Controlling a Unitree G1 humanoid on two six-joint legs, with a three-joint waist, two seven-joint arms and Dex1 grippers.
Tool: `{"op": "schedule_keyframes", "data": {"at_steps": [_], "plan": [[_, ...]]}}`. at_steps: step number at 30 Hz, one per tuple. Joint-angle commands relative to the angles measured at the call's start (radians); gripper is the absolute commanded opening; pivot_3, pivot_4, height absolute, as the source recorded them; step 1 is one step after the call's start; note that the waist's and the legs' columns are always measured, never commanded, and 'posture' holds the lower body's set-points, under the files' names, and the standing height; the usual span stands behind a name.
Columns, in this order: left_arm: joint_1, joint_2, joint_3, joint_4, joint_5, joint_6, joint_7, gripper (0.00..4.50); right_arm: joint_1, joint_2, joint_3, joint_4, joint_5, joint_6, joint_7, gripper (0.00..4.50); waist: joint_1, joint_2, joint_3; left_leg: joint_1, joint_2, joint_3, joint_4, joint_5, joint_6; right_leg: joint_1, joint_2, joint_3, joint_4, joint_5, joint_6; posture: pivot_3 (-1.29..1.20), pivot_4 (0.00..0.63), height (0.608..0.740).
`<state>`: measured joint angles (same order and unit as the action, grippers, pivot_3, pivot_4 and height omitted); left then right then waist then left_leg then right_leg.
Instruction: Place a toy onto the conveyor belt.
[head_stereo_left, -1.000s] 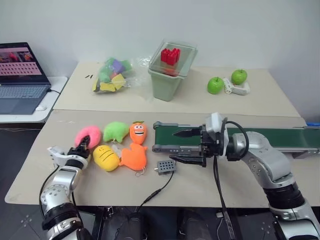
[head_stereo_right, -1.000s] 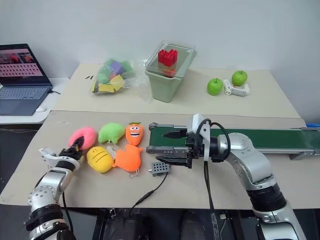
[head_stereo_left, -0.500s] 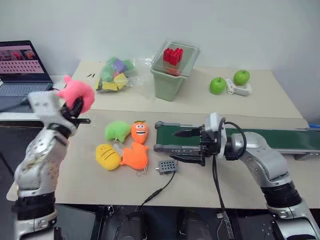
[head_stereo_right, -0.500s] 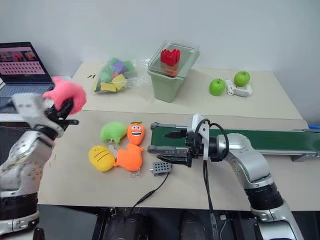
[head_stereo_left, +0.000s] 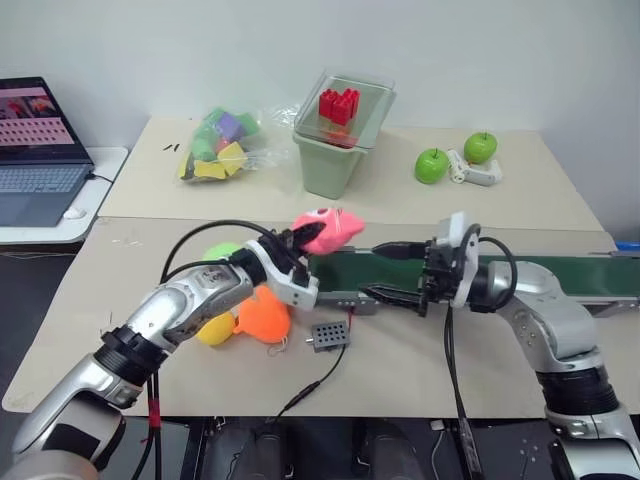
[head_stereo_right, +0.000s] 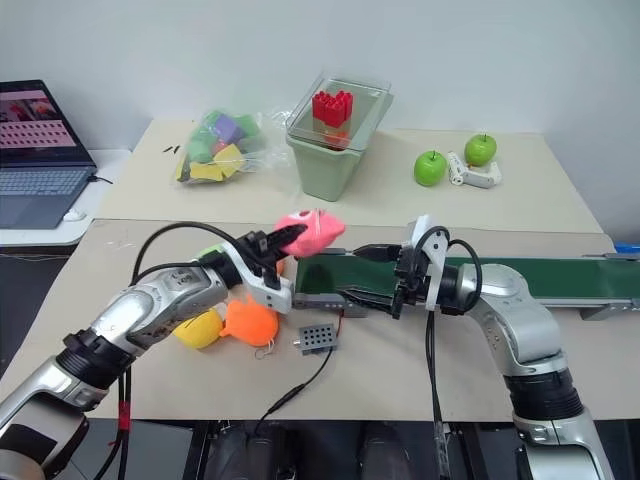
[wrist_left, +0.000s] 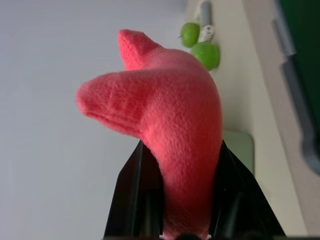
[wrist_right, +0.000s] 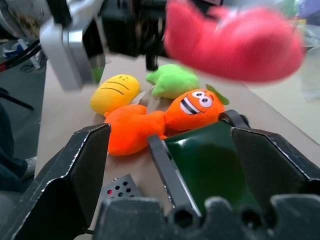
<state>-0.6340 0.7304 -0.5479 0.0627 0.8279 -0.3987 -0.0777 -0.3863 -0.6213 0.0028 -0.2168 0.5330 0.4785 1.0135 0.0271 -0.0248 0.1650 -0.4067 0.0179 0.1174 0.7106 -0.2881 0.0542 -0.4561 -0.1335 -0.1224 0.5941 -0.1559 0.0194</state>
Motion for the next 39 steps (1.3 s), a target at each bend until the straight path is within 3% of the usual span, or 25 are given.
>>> {"op": "schedule_keyframes", "data": {"at_steps": [1, 11, 17, 28, 31, 34, 39], "plan": [[-0.041, -0.025, -0.011, 0.062, 0.050, -0.070, 0.018, 0.96, 0.014, -0.010, -0.045, -0.059, 0.015, -0.014, -0.024, 4.50, 0.002, 0.000, 0.000, 0.000, 0.000, -0.001, 0.001, 0.000, 0.000, 0.000, 0.000, 0.000, 0.000, 0.000, 0.000, 0.00, 0.150, 0.740], [-0.111, -0.133, -0.106, 0.339, 0.207, -0.193, 0.112, 0.96, 0.077, -0.017, -0.089, -0.137, 0.032, 0.008, -0.075, 4.50, 0.004, 0.000, 0.000, 0.000, 0.000, -0.002, 0.005, -0.001, 0.004, 0.000, -0.005, 0.001, 0.001, 0.002, 0.002, 0.00, 0.150, 0.740], [-0.166, -0.188, -0.132, 0.516, 0.236, -0.186, 0.148, 0.96, 0.097, -0.028, -0.107, -0.166, 0.044, 0.020, -0.097, 4.50, -0.007, 0.000, 0.000, 0.001, -0.001, -0.002, 0.006, -0.001, 0.008, 0.001, -0.007, 0.003, 0.001, 0.004, 0.003, 0.00, 0.150, 0.740], [-0.221, -0.225, -0.155, 0.670, 0.234, -0.174, 0.167, 0.96, 0.103, -0.050, -0.114, -0.178, 0.062, 0.027, -0.116, 4.50, -0.016, 0.000, 0.000, 0.003, -0.001, -0.002, 0.008, -0.002, 0.016, 0.002, -0.010, 0.003, 0.002, 0.008, 0.002, 0.00, 0.150, 0.740], [-0.216, -0.232, -0.148, 0.694, 0.202, -0.175, 0.130, 1.72, 0.104, -0.051, -0.113, -0.182, 0.062, 0.029, -0.119, 4.50, -0.015, 0.000, -0.001, 0.003, -0.002, -0.002, 0.010, -0.003, 0.017, 0.003, -0.011, 0.002, 0.003, 0.008, 0.002, 0.00, 0.150, 0.740], [-0.218, -0.229, -0.154, 0.700, 0.201, -0.167, 0.131, 2.92, 0.105, -0.051, -0.112, -0.185, 0.063, 0.030, -0.121, 4.50, -0.016, 0.001, -0.002, 0.005, -0.002, -0.002, 0.012, -0.005, 0.019, 0.006, -0.012, 0.002, 0.003, 0.008, 0.003, 0.00, 0.150, 0.740], [-0.226, -0.229, -0.158, 0.707, 0.206, -0.154, 0.138, 4.40, 0.107, -0.052, -0.111, -0.187, 0.066, 0.032, -0.123, 4.50, -0.017, 0.002, -0.003, 0.016, -0.001, -0.002, 0.012, -0.006, 0.021, 0.018, -0.014, 0.003, 0.001, 0.004, 0.010, 0.00, 0.150, 0.740]]}}
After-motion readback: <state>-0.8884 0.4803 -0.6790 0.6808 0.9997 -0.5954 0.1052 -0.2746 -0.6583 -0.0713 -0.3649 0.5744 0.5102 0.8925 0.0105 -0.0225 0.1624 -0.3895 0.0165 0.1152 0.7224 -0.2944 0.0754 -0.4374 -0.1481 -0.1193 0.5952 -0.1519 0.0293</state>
